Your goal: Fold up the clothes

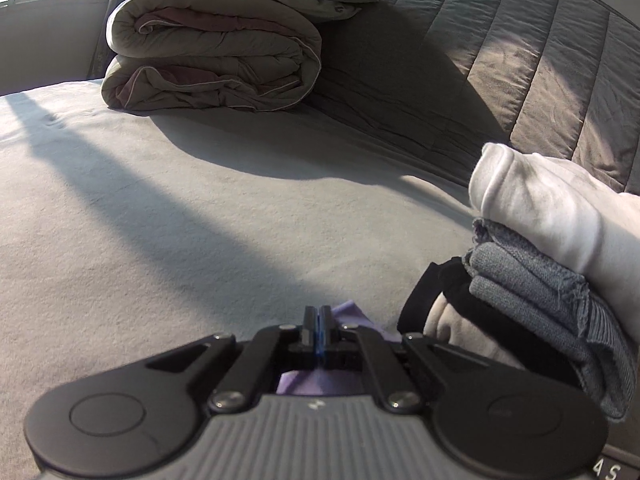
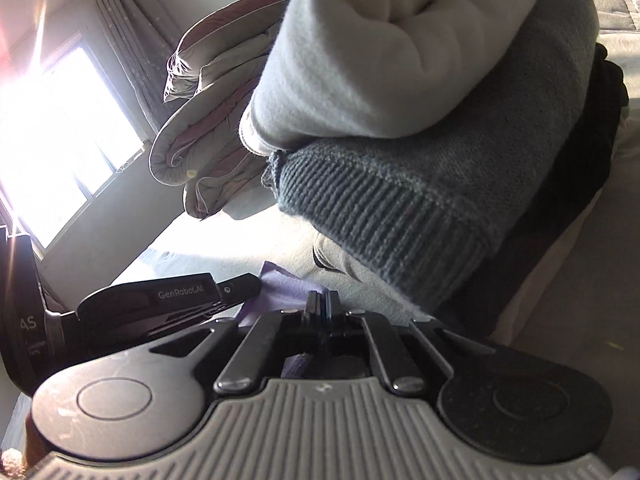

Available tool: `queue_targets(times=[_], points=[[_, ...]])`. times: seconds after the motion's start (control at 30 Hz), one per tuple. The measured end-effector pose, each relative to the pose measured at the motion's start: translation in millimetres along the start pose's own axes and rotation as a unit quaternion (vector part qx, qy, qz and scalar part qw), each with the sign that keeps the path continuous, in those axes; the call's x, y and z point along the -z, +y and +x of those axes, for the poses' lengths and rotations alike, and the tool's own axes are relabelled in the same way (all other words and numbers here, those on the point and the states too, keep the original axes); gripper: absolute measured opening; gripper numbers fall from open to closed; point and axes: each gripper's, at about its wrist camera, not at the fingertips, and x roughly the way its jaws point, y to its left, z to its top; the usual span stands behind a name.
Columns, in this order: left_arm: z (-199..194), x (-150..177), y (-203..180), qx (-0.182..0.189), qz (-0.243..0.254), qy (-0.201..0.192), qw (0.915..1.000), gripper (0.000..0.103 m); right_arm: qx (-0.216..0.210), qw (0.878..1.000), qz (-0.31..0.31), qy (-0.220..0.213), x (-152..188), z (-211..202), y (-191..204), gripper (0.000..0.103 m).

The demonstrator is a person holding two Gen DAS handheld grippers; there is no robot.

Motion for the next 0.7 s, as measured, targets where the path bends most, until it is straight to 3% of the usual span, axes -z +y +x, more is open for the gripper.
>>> queue_targets(times=[0.2, 0.23, 0.27, 0.33, 0.37, 0.43, 0.47, 0.53, 0.7], points=[[5, 6, -4, -0.027, -0.007, -0.009, 0.9996, 0.004, -0.001, 1.000, -0.009, 0.019, -1, 3, -3, 0.009], [0, 6, -6, -0.036, -0.007, -0.015, 0.9992, 0.014, -0.002, 1.000, -0.010, 0.018, -1, 1, -3, 0.012], [-7, 6, -6, -0.043, -0.012, -0.022, 0.9987, 0.034, -0.003, 1.000, -0.015, 0.018, -2, -1, -2, 0.012], [-25, 8, -4, -0.054, -0.023, -0.033, 0.9977, 0.055, -0.003, 1.000, -0.027, 0.014, -3, -4, 0, 0.013], [-36, 9, -2, -0.058, -0.030, -0.037, 0.9972, 0.059, -0.004, 0.999, -0.033, 0.011, -4, -6, 1, 0.014], [-60, 14, 4, -0.070, -0.043, -0.046, 0.9956, 0.063, -0.011, 0.999, -0.041, 0.008, -4, -7, 5, 0.020], [-73, 16, 8, -0.077, -0.051, -0.050, 0.9945, 0.064, -0.016, 0.999, -0.040, 0.007, -2, -8, 5, 0.037], [-101, 21, 16, -0.097, -0.069, -0.058, 0.9912, 0.066, -0.032, 0.999, -0.042, 0.005, -1, -12, 6, 0.050], [-180, 42, 27, -0.176, -0.090, -0.071, 0.9777, 0.069, -0.056, 0.995, -0.081, -0.006, 5, -21, 19, 0.051]])
